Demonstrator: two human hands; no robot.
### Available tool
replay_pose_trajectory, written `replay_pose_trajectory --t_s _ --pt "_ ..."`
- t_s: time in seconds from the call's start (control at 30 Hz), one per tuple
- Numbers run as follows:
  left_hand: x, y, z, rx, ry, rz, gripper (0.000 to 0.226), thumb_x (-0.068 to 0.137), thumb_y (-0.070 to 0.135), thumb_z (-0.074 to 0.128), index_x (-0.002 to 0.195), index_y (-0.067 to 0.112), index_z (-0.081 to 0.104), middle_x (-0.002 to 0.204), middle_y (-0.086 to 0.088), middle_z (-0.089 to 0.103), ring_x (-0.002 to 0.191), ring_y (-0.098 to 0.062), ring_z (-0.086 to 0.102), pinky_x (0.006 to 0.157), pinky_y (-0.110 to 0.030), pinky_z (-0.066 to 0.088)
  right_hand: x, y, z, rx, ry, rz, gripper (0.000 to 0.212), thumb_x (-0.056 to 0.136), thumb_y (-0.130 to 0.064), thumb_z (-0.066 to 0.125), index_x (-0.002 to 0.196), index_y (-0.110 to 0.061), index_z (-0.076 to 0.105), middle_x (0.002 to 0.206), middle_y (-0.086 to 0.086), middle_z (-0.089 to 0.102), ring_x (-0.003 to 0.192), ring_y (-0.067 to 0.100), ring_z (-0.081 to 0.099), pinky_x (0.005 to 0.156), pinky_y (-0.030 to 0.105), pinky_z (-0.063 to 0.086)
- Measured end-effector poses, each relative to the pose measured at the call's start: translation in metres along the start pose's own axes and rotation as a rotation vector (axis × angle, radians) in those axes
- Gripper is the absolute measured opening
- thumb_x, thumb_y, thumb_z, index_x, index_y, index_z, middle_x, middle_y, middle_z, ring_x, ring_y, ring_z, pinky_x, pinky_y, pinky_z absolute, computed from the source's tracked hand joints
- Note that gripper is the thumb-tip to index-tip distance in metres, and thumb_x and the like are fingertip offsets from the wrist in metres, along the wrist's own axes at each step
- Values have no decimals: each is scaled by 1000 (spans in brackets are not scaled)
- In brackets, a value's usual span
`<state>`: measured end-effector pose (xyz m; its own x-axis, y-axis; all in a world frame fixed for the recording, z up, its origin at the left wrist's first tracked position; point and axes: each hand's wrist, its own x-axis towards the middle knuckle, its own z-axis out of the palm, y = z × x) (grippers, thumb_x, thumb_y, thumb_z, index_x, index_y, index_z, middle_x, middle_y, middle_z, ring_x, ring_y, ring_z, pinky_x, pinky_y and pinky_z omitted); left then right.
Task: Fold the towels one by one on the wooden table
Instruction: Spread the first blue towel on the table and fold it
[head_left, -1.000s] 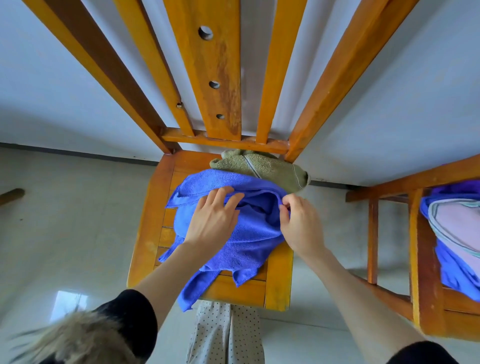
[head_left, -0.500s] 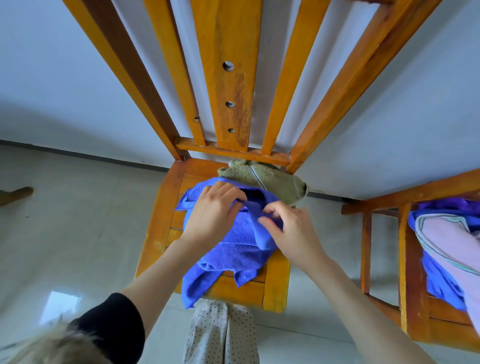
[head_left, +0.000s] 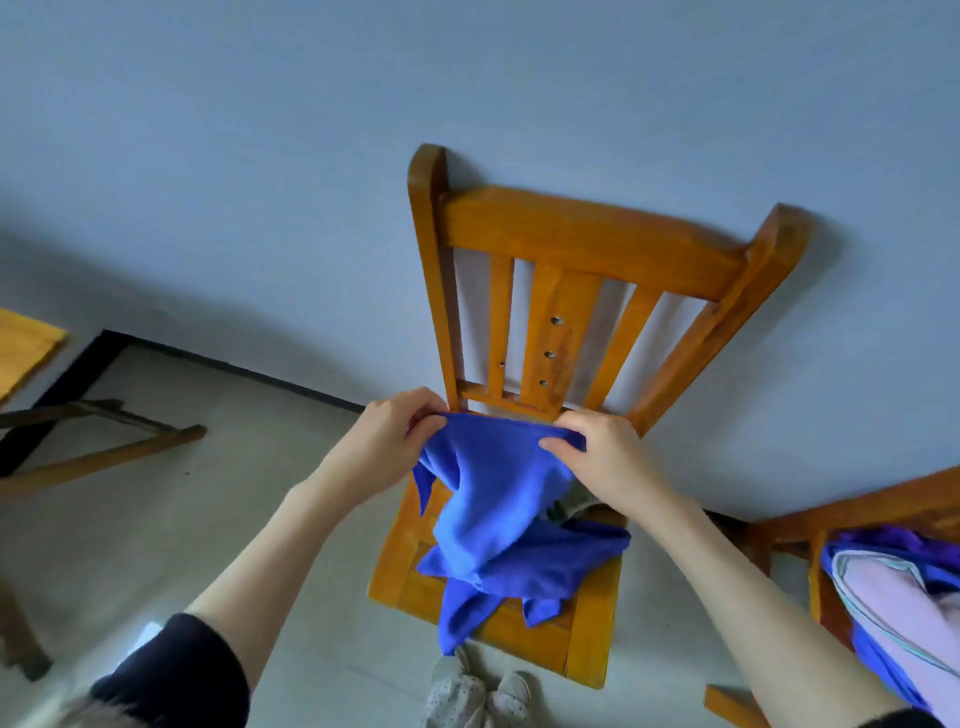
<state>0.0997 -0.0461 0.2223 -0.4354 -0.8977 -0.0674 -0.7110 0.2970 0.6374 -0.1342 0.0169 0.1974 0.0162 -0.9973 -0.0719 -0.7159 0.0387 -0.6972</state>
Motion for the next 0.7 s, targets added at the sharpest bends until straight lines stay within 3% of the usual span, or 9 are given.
replay_pose_trajectory --t_s 0.07,0.2,0.37,0.5,0.6,0.7 --pt "-16 2 -39 5 25 -26 12 92 16 54 88 25 61 73 16 56 68 0 52 63 -6 37 8 -39 -15 1 -13 -81 13 89 -24 62 90 -12 67 77 -8 59 71 5 53 62 10 36" --pt "-50 8 -125 -12 174 -70 32 90 20 56 73 46 50 69 12 60 70 -2 54 60 -7 40 27 -125 -42 8 -60 -205 12 88 -31 62 81 -21 62 69 -14 53 67 2 50 59 12 34" --pt "-103 6 -223 73 405 -64 19 90 19 57 81 35 54 76 9 62 75 -4 57 65 -14 40 47 -227 -41 93 -134 -283 15 85 -36 65 77 -24 60 74 -11 62 71 2 54 60 11 40" --pt "-160 -16 -281 150 559 -93 6 89 15 58 85 19 60 76 6 62 71 -11 56 67 -20 40 52 -288 -10 143 -253 -333 16 86 -30 63 80 -14 63 74 -2 63 67 6 52 60 14 39" --pt "-215 -43 -312 156 678 -156 15 89 16 59 82 29 56 72 19 55 71 1 53 66 -9 38 53 -334 21 126 -338 -375 10 89 -23 58 83 -16 63 81 -2 64 72 7 54 64 14 41" --pt "-256 -72 -320 120 711 -242 14 89 20 58 82 31 57 73 19 55 71 -1 53 65 -13 38 53 -365 53 44 -397 -418 17 92 -18 53 78 -28 58 78 -12 59 70 -1 53 61 6 40"
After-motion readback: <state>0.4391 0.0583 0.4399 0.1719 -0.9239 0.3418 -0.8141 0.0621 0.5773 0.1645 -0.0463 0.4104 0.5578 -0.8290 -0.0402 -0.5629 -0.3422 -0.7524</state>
